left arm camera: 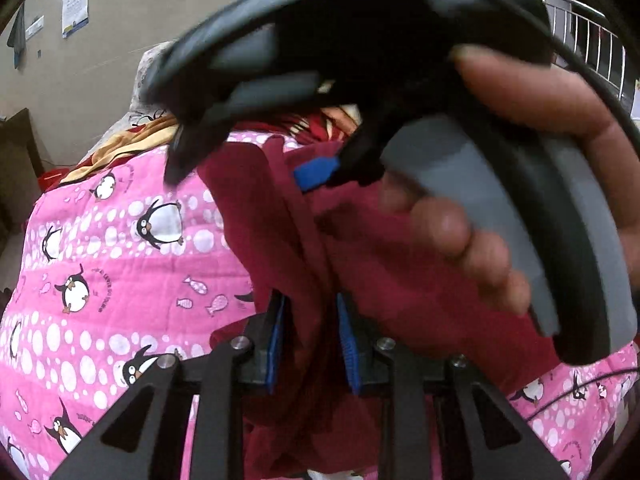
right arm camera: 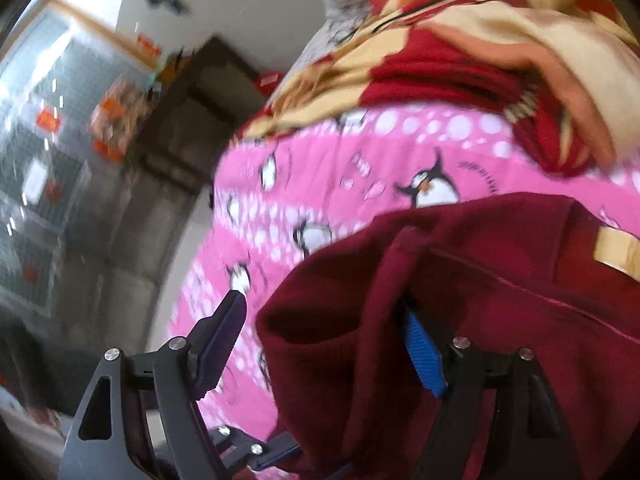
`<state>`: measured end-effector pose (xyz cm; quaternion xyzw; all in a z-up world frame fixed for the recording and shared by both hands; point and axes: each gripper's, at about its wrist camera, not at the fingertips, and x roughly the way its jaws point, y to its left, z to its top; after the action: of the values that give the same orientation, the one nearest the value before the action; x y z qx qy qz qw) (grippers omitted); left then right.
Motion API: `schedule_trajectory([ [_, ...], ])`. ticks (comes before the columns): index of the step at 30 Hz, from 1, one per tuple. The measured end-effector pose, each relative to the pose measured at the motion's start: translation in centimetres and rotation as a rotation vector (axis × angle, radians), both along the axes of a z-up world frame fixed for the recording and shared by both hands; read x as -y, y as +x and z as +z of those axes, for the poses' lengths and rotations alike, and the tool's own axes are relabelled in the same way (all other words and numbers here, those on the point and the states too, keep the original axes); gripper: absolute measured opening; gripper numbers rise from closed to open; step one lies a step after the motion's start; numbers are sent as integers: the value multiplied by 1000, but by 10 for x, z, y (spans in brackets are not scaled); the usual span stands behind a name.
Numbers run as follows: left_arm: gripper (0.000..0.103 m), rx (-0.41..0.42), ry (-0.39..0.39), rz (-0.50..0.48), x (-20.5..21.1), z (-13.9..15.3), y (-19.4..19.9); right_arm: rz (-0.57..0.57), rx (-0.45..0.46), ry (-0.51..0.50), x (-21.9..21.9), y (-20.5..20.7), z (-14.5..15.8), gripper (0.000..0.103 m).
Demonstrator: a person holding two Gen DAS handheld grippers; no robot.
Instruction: Fold small clothes
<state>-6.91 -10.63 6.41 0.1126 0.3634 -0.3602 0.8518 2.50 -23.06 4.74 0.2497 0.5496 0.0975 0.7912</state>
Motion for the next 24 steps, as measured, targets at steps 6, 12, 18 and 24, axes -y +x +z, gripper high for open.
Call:
schedule_trajectory([
  [6, 62, 2, 17, 17, -18, 1, -4, 26, -33, -186, -4, -9, -20, 38],
  [12, 83, -7, -18, 84, -58, 0, -3, -22, 45, -182, 16, -29, -9, 32],
  [18, 85, -69, -11, 103, -53, -14, 3, -58, 69, -130, 26, -42, -3, 32],
  [24, 45, -124, 22, 90, -45, -12, -5, -58, 105, -144, 31, -54, 15, 31],
])
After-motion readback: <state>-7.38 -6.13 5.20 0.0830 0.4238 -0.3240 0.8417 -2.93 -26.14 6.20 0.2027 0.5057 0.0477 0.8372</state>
